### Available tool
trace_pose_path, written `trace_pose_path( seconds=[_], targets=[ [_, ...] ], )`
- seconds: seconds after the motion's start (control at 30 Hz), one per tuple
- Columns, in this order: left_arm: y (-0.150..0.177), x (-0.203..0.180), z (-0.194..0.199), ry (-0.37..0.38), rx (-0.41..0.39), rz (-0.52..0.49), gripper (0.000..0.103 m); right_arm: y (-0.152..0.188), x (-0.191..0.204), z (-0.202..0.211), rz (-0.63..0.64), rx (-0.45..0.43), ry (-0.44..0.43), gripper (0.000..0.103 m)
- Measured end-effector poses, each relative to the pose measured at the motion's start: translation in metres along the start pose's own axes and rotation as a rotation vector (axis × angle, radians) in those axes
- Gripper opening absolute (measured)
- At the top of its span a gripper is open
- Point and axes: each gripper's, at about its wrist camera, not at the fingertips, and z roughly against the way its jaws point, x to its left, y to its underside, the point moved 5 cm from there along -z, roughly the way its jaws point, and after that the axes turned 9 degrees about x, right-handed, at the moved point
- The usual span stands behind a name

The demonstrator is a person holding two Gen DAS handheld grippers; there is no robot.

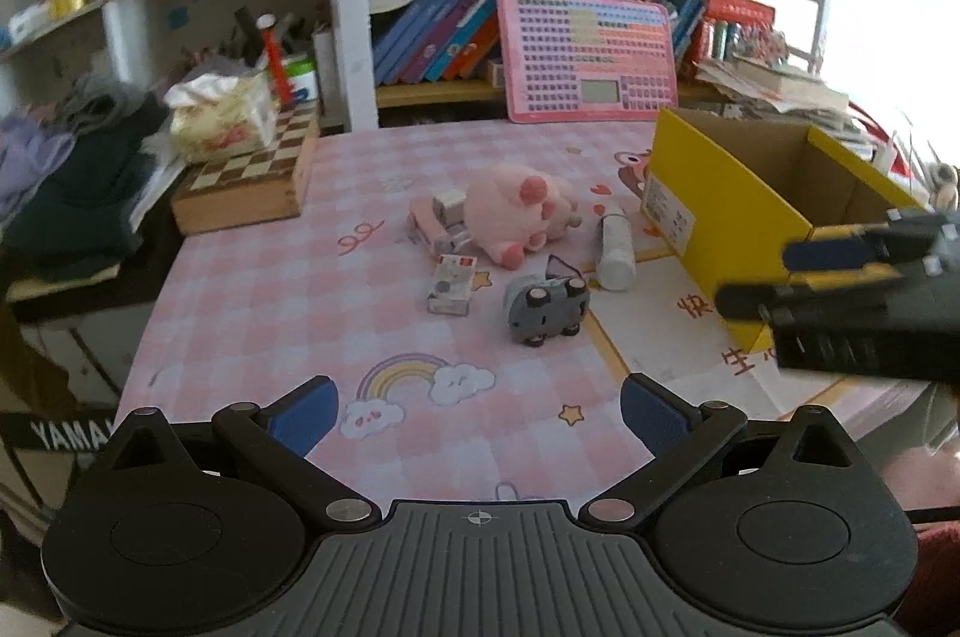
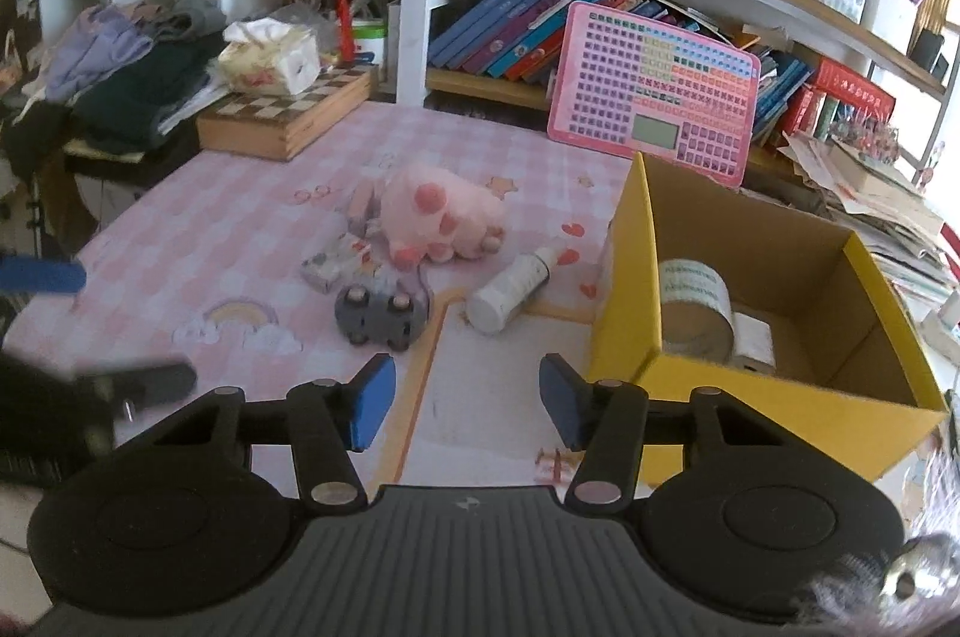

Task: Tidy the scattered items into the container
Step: 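Grasp the white spray bottle with the right tool while the left tool approaches the grey toy car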

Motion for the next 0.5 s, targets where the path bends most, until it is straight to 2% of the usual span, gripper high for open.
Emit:
trace_pose_path(
  seconds=[0.23,0.4,0.5],
  targets=[
    [-0.016,-0.011,-0.025,0.003,-0.007,-0.054,0.101,-0.032,-0.002,-0.033,-0.070,0.049,-0.019,0.051],
    [-0.025,-0.015,-0.043,0.029,-0.017,-0.062,0.101,-0.045,-0.006,-0.060,-0.165,0.129,-0.035,0.052],
    [-0.029,-0.015,-0.054,0.038,-0.020,-0.058,0.101,-0.053,-0.007,-0.070,-0.176,0.139,-0.021,0.052]
  ],
)
